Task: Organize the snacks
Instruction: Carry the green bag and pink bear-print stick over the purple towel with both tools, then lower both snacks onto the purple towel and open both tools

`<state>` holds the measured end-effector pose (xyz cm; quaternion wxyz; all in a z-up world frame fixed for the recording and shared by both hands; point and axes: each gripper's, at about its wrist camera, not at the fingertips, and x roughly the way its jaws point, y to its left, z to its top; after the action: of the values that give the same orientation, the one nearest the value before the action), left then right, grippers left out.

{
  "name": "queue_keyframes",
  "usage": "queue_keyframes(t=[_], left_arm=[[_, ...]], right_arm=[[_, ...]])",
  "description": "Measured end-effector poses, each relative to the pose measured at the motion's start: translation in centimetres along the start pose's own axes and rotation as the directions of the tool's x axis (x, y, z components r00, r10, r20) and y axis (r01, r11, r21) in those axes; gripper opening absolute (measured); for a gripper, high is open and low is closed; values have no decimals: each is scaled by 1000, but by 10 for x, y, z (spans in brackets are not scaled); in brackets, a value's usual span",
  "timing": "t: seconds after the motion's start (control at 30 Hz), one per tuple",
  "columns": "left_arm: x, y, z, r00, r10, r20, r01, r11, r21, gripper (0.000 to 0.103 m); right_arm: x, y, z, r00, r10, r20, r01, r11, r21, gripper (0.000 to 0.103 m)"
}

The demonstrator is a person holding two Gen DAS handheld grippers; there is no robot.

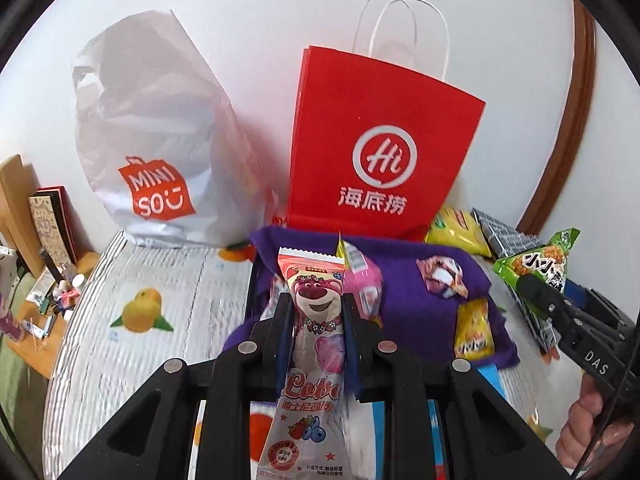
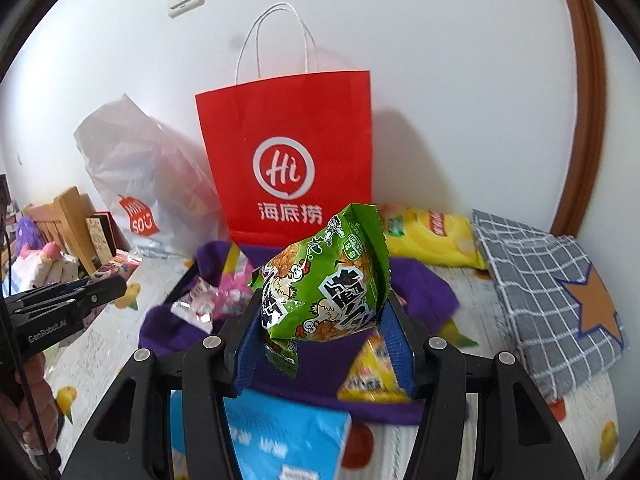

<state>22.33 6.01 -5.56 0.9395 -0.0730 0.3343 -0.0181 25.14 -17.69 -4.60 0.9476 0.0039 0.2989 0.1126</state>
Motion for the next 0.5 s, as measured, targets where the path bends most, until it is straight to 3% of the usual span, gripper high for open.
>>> queue_keyframes(t=[0.1,0.2,0.5], left_arm=[[7,5,-7,1000,3,7,-3,1000,3,22],[20,12,-16,1000,5,-23,-6,1000,-10,22],[30,13,-22,998,25,-52,-25,1000,-11,22]], right_arm=[[13,-1,-5,1000,16,15,-16,1000,-6,55],[28,-4,-18,999,26,-27,-27,1000,-10,55],[43,-12,-31,998,-2,-69,1,1000,-14,55]])
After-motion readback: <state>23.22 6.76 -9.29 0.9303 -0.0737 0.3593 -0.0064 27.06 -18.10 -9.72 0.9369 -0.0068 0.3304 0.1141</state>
